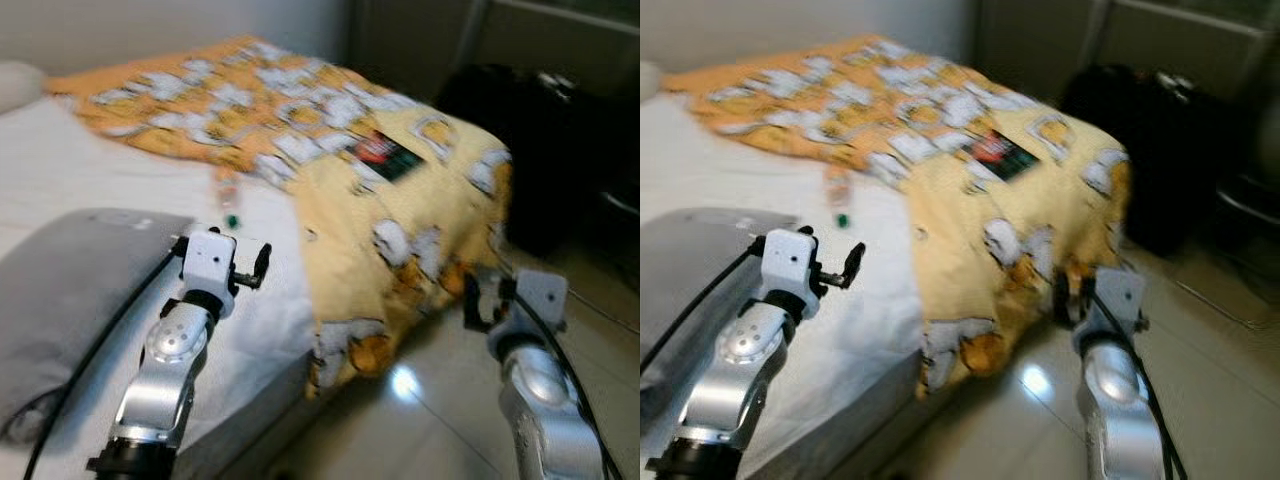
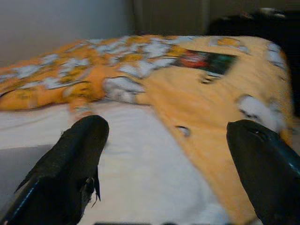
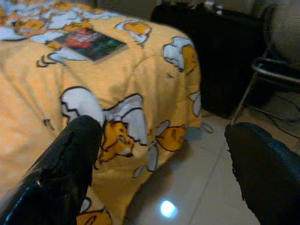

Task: Clean up the room

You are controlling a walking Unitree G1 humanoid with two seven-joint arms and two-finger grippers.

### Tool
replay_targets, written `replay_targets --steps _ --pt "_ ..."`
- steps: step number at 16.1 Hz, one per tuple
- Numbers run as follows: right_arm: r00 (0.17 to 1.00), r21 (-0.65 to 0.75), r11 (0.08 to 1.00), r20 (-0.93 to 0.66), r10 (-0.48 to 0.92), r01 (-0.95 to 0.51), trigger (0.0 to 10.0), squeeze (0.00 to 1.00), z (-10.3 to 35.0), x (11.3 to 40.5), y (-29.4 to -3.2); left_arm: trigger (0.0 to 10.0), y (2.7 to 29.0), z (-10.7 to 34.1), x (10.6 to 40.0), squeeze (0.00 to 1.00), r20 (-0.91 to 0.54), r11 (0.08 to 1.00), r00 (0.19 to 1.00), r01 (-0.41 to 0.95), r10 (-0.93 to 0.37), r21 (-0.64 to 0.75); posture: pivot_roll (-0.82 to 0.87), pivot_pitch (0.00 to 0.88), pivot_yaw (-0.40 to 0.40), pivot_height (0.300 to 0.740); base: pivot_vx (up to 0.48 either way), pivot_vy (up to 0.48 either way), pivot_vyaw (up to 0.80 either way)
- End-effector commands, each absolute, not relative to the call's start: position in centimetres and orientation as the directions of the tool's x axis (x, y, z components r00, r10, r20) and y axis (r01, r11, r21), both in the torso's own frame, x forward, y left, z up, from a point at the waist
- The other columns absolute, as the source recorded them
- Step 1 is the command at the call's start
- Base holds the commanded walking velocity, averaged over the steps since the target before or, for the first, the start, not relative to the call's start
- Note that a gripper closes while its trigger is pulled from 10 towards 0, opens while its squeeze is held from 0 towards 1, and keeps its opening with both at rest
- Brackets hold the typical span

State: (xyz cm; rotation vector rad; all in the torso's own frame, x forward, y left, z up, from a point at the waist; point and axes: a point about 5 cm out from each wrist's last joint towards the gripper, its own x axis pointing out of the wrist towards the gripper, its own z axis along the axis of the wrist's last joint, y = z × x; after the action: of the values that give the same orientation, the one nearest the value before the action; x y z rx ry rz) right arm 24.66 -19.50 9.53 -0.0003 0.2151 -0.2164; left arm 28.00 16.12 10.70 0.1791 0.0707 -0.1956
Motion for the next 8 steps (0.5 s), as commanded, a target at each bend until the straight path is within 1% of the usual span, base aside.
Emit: replay_targets --steps 1,2,3,4,8 --pt "0.948 -0.024 0.976 -0.233 -0.217 0.217 10.0 0.0 8.89 24.23 -19.48 10.0 16.11 10.99 28.18 0.0 -0.074 0.962 0.977 0.208 -0.198 0.178 -0.1 0.0 0.015 0.74 0.0 0.0 -0.77" --pt "0.948 -0.026 0.976 -0.232 -0.216 0.216 10.0 0.0 8.89 24.23 -19.48 10.0 16.11 11.03 28.18 0.0 -0.07 0.962 0.977 0.21 -0.201 0.174 -0.1 0.0 0.014 0.74 0.0 0.0 -0.77" --pt "0.95 -0.028 0.976 -0.227 -0.215 0.215 10.0 0.0 8.91 24.24 -19.46 10.0 16.12 11.04 28.19 0.0 -0.068 0.962 0.977 0.211 -0.202 0.173 -0.1 0.0 0.015 0.74 0.0 0.0 -0.5" --pt "0.953 -0.028 0.978 -0.22 -0.209 0.208 10.0 0.0 8.96 24.24 -19.38 10.0 16.05 11.07 28.2 0.0 -0.066 0.961 0.976 0.218 -0.209 0.169 -0.1 0.0 0.018 0.74 0.0 0.0 0.0" --pt "0.959 -0.044 0.982 -0.211 -0.189 0.184 10.0 0.0 9.0 24.25 -19.1 10.0 16.01 11.05 28.24 0.0 -0.064 0.961 0.975 0.22 -0.212 0.168 -0.11 0.0 0.024 0.74 0.261 0.0 0.0"
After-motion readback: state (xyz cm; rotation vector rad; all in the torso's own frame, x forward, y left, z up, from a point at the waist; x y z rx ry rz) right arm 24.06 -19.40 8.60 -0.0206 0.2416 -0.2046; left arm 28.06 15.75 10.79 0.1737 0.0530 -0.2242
